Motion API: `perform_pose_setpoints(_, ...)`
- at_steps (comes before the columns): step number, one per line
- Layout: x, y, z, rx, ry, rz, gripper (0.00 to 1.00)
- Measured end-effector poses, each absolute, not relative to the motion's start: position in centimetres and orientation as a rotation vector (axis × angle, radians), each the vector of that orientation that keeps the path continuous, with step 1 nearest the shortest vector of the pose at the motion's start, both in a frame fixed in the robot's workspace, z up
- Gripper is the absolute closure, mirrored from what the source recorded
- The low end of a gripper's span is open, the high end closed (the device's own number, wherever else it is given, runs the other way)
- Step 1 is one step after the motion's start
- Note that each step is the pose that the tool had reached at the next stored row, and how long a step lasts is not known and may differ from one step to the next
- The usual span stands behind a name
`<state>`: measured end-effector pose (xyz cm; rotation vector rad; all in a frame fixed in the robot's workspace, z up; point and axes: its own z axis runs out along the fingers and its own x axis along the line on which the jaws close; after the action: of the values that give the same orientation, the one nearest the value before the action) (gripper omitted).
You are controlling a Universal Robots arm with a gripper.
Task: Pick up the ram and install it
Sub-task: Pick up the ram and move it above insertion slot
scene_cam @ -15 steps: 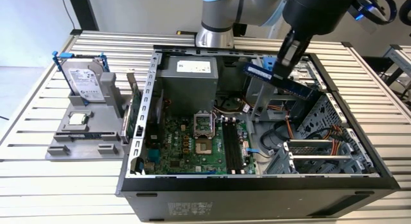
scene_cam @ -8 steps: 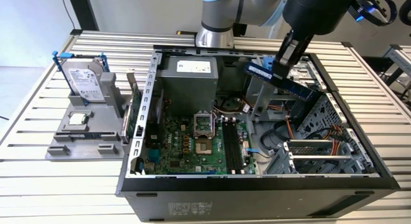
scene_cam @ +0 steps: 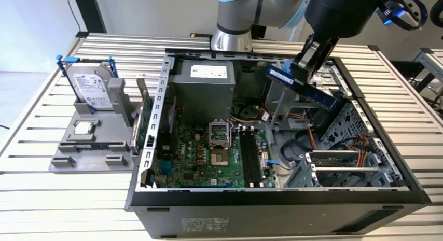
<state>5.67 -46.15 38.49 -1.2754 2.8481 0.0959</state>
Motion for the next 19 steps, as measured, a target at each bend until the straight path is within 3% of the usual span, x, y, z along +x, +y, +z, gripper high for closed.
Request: perform_pose_setpoints(19, 5.67, -46.27, 38.5, -0.986, 2.955, 0.092, 1.0)
